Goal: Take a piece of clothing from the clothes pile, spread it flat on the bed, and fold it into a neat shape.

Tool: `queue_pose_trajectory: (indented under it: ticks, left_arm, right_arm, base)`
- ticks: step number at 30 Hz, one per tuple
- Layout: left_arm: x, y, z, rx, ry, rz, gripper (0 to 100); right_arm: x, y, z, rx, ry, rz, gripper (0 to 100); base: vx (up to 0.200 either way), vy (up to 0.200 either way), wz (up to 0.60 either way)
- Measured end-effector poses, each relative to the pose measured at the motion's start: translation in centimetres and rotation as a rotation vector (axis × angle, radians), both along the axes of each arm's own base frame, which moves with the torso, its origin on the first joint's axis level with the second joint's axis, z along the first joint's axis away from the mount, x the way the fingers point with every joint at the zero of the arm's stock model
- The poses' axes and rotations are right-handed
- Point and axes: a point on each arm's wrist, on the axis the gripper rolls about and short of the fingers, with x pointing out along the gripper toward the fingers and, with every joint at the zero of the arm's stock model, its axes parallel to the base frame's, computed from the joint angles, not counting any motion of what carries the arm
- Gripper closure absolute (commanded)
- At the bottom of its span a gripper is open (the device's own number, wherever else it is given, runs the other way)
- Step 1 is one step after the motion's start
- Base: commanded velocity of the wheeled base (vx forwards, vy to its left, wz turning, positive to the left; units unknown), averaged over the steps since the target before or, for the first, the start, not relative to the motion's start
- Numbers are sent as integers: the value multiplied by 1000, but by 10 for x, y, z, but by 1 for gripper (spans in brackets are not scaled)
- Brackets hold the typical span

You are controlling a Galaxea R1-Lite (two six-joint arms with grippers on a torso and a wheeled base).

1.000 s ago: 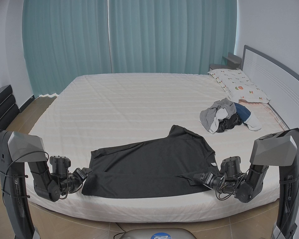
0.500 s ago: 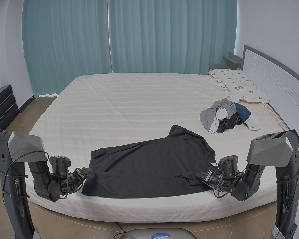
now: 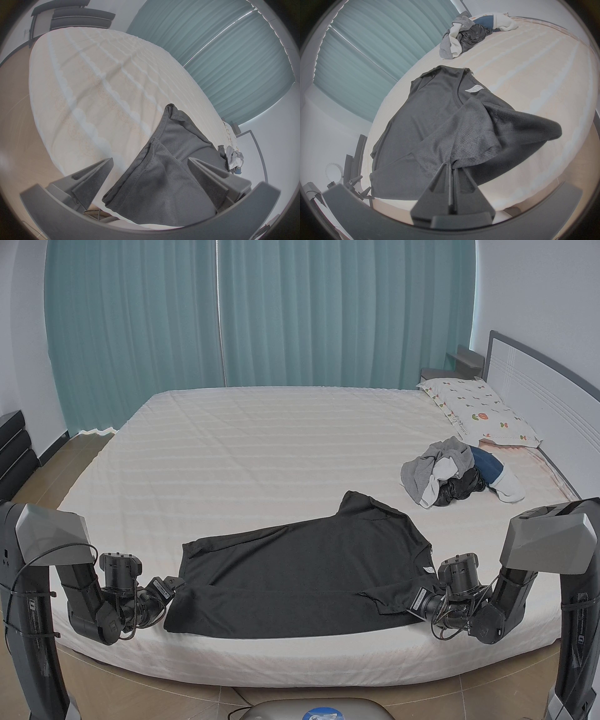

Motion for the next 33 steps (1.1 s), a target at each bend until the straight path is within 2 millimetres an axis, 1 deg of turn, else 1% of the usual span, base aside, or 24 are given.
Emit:
queue_pose_trajectory:
  ticks: [5, 9, 16, 22, 23, 27, 30, 33]
  left_arm:
    - [0, 0, 0, 1, 0, 0, 0]
    - [0, 0, 0, 0, 0, 1, 0]
    - [0, 0, 0, -1, 0, 1, 0]
    - [0, 0, 0, -1, -2, 1, 0]
    - [0, 0, 0, -1, -2, 1, 0]
    - [0, 0, 0, -1, -2, 1, 0]
    - [0, 0, 0, -1, -2, 1, 0]
    - [0, 0, 0, -1, -2, -1, 0]
  right_arm:
    - [-6, 2, 12, 6, -6, 19, 100]
    - [-10, 1, 16, -1, 10, 24, 100]
    - [-11, 0, 30, 36, -5, 54, 100]
    - [-13, -1, 34, 39, -6, 64, 100]
    - [-14, -2, 33, 29, -3, 71, 0]
    - [-20, -5, 25, -45, 47, 118, 0]
    - [-21, -7, 21, -62, 61, 124, 0]
    - [-19, -10, 22, -62, 57, 115, 0]
  base:
    - [0, 0, 0]
    - [0, 0, 0]
    - [0, 0, 0]
    - [0, 0, 0]
    - [0, 0, 0]
    - [0, 0, 0]
    - [0, 0, 0]
    - [0, 0, 0]
